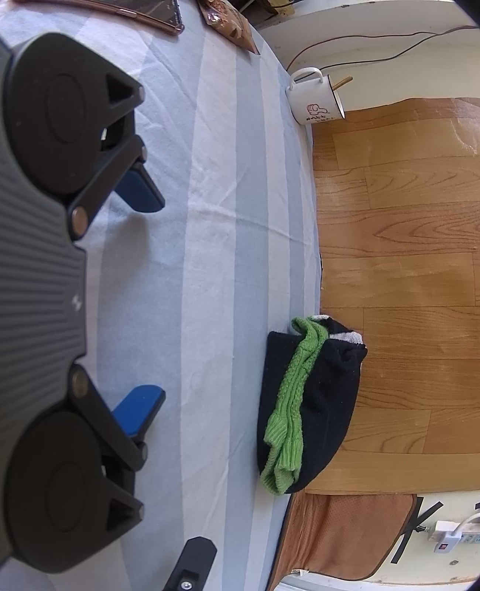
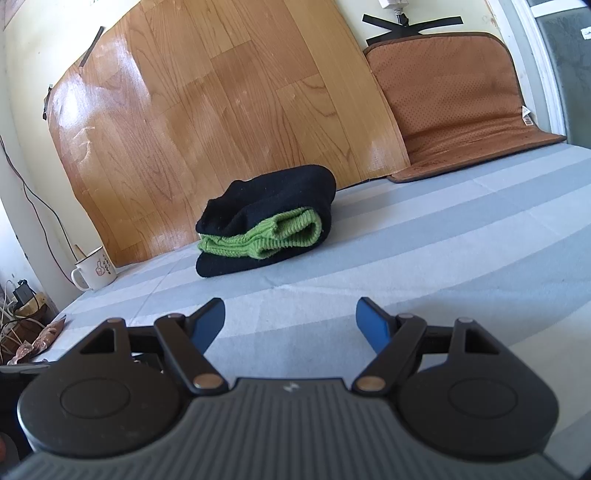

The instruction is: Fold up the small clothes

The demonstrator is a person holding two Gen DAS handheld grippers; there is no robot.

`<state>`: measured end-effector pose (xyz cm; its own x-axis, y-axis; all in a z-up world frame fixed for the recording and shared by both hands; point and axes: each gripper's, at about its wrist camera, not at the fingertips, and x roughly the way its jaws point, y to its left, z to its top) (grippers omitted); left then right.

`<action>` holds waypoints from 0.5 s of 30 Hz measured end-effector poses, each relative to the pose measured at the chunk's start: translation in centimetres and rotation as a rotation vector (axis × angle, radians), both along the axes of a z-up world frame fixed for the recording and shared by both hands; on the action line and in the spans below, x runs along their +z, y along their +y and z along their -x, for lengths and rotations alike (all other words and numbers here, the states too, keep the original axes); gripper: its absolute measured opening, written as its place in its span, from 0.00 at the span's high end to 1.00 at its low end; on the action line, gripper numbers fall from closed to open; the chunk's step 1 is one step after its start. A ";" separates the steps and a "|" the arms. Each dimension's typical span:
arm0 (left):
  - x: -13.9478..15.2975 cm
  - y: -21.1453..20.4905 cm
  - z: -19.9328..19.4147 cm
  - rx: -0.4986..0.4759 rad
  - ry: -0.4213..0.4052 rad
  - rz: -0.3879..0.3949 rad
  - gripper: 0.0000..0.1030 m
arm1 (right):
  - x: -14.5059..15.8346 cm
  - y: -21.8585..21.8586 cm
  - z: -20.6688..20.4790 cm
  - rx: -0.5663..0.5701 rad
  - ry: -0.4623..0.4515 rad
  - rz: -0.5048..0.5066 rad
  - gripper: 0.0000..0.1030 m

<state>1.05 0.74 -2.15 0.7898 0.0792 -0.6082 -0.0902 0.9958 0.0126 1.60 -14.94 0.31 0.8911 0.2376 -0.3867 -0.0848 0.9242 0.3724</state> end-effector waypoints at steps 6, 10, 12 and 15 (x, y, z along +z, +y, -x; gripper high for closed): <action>-0.1 0.0 -0.1 0.003 0.005 0.000 0.00 | 0.0 0.1 -0.1 0.002 0.000 0.004 0.22; 0.0 0.0 -0.1 0.019 0.000 -0.006 0.00 | 0.0 0.1 0.1 0.000 -0.009 0.002 0.22; 0.0 0.1 -0.1 0.022 0.002 -0.006 0.00 | 0.0 0.1 0.0 0.005 -0.008 0.000 0.22; -0.1 0.2 -0.1 0.030 0.003 -0.005 0.00 | 0.0 0.2 0.0 0.010 -0.007 0.003 0.22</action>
